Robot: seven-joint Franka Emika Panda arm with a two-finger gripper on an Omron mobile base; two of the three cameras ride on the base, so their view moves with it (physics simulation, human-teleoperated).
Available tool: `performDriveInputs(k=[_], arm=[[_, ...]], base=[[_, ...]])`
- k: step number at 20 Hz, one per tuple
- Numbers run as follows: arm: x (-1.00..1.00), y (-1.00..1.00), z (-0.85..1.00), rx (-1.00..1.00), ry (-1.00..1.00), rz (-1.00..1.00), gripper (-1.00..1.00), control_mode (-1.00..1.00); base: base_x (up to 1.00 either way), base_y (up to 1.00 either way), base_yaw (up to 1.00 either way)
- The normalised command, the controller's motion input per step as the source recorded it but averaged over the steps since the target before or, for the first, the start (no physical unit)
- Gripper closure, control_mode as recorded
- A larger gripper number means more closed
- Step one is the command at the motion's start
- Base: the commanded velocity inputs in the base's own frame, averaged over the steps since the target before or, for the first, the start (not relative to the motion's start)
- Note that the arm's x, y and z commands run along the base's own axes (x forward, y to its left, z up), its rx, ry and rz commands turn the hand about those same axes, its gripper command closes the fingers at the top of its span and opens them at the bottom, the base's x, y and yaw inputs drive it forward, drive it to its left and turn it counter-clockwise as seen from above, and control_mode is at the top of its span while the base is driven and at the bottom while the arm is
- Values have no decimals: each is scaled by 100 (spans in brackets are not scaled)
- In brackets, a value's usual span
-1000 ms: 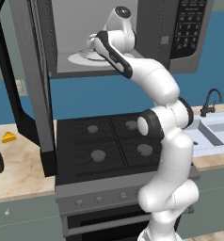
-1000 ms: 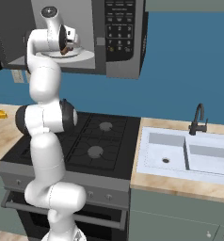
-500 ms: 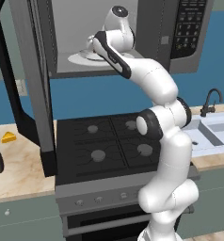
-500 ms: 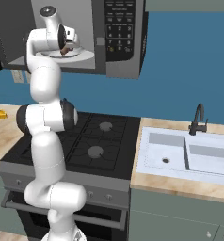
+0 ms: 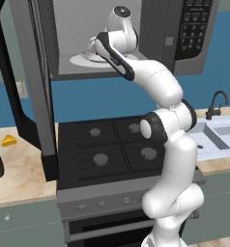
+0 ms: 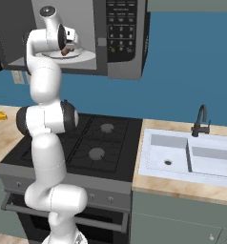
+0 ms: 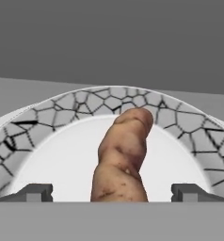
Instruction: Retrieve the reheated potato from the microwave, then place the potato, cheese, and condiment on the cutting board.
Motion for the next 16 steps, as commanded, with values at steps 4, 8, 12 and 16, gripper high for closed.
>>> performDriveInputs(k=[4, 8, 12, 16], arm=[[0, -3, -4, 0, 0, 0, -100, -100], [6, -1, -9, 0, 2, 0, 100, -100], [5, 0, -5, 0, 3, 0, 100, -100], [0, 0, -10, 0, 0, 0, 100, -100]], base=[[0, 0, 0], [0, 0, 0], [0, 0, 0], [0, 0, 0]])
